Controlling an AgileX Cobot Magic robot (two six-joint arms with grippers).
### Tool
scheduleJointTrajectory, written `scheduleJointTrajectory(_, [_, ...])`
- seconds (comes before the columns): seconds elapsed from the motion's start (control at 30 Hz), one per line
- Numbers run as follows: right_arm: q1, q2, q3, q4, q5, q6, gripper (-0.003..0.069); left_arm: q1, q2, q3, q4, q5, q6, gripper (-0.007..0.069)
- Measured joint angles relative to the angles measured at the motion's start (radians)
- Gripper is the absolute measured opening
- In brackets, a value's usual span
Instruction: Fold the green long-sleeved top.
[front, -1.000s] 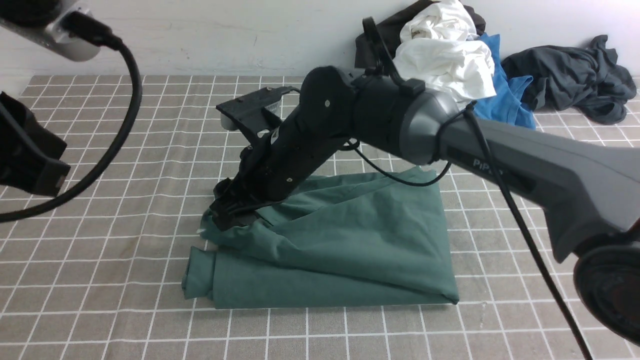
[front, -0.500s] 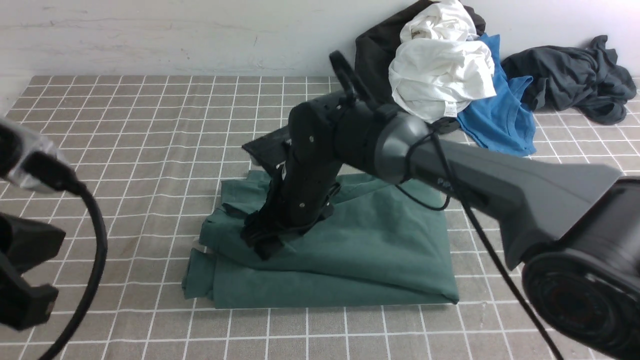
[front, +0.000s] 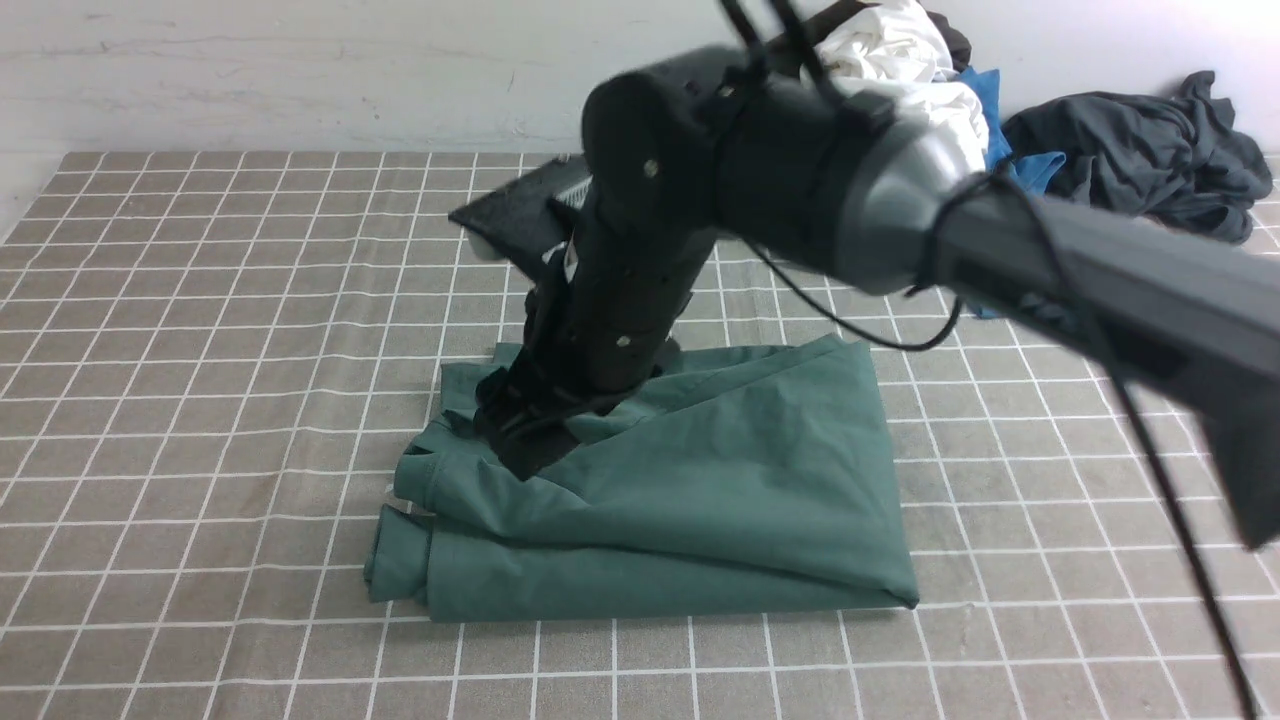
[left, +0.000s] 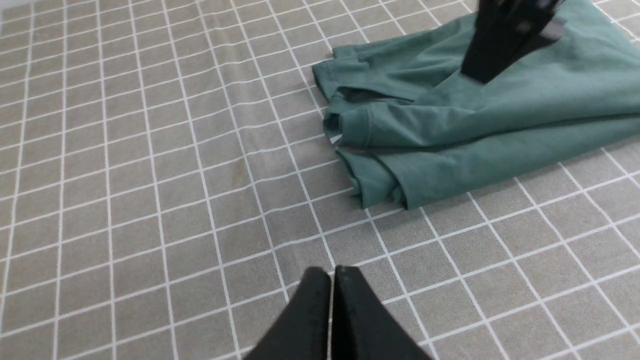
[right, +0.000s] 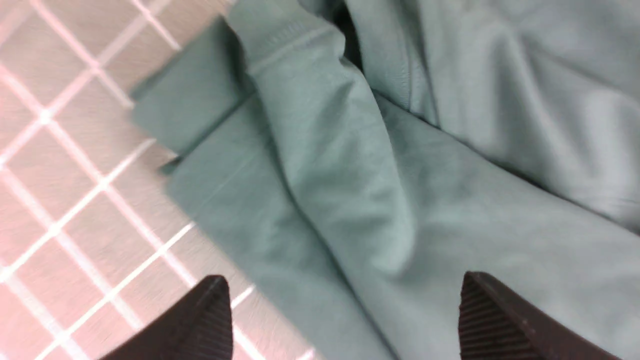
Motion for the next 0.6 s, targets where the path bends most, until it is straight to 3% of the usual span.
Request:
scheduleJointTrajectory(0.3, [0.0,-0.451,0.383,0.018,-0.034,-0.015,0.0447,0.0,-0.176,0.077,0.021,0.01,-0.015,-0.0007])
scheduleJointTrajectory(0.6, [0.0,-1.034,0.844,0.026,-0.359,-0.013,0.0335,0.0,-0.187,0.078,0.023,0.014,-0.016,-0.0007])
